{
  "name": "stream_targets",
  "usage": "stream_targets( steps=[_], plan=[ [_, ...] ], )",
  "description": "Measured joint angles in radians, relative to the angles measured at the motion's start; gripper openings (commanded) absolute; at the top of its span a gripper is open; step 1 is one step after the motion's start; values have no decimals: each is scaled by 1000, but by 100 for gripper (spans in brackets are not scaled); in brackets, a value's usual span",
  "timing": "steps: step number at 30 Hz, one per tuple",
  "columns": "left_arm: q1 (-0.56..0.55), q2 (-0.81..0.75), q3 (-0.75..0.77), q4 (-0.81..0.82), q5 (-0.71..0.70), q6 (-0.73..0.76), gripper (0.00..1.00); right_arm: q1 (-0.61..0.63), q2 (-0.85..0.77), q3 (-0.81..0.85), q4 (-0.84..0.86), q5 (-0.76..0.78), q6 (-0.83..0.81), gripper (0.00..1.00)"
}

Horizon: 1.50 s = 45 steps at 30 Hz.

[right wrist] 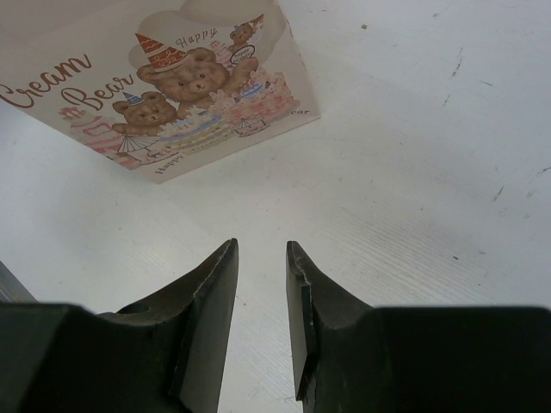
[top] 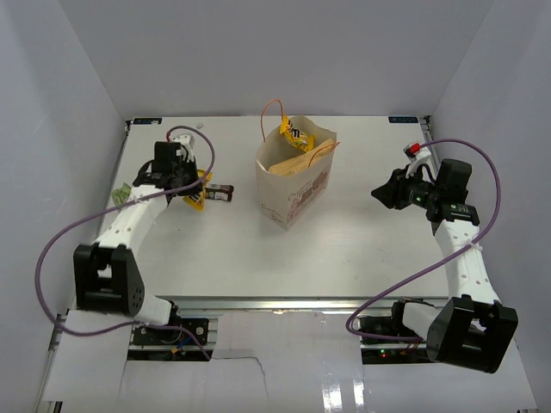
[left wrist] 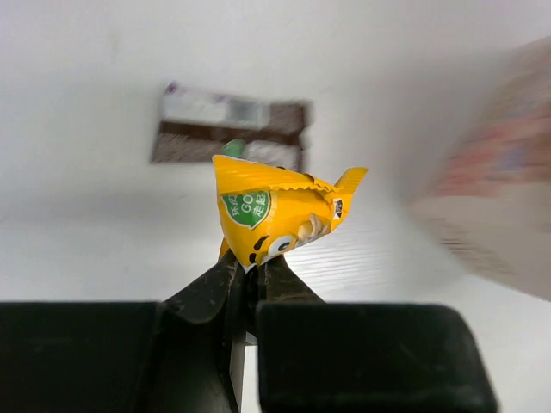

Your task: Place the snacks into the paper bag

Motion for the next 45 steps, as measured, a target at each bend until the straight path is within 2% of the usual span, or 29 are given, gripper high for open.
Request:
stream_targets(
  steps=[3, 6, 9, 14, 16, 19, 20, 21, 22, 25, 31, 32, 35, 38, 40, 43, 45],
  plan=[
    [-11, -188, 2, 63, 119, -100, 17, -4, 0, 0, 0, 0, 0, 35],
    [-82, -328, 66, 147, 216, -179, 17, -7, 1, 0, -1, 0, 0, 35],
    [-210, -319, 220, 192, 268, -209, 17, -10, 6, 2, -2, -1, 0, 35],
    [-394, -193, 407, 219, 274, -217, 18, -11, 13, 4, -4, -2, 0, 35],
    [-443, -116, 450, 204, 246, -209, 27, -11, 13, 4, -4, -3, 0, 35],
    [-487, 17, 528, 148, 178, -194, 34, -11, 12, 4, -4, -4, 0, 35],
    [-496, 68, 566, 111, 155, -188, 45, -11, 11, 4, -4, -4, 0, 35],
    [-503, 117, 602, 85, 131, -179, 45, -12, 11, 4, -4, -4, 0, 35],
    [-507, 160, 637, 57, 107, -176, 55, -12, 10, 4, -5, -4, -1, 35],
    [-518, 246, 698, -14, 36, -148, 71, -12, 1, 4, -5, -4, -2, 35],
    [-522, 245, 749, -85, -30, -114, 74, -14, -17, 4, -5, -4, -11, 35],
    [-523, 231, 753, -85, -36, -112, 79, -15, -17, 4, -5, -4, -15, 35],
    [-523, 132, 680, -55, -101, -109, 91, -16, -17, 4, -9, -4, -25, 35],
    [-494, -58, 473, -10, -168, -179, 91, -17, -17, 4, -17, -3, -34, 35],
    [-413, -171, 342, 1, -176, -267, 98, -17, -17, 4, -23, -4, -41, 35],
    [-221, -280, 145, 28, -198, -468, 98, -18, -16, 4, -26, -4, -47, 35],
    [-131, -298, 23, 58, -212, -618, 98, -18, -16, 4, -26, -4, -49, 35]
  ],
)
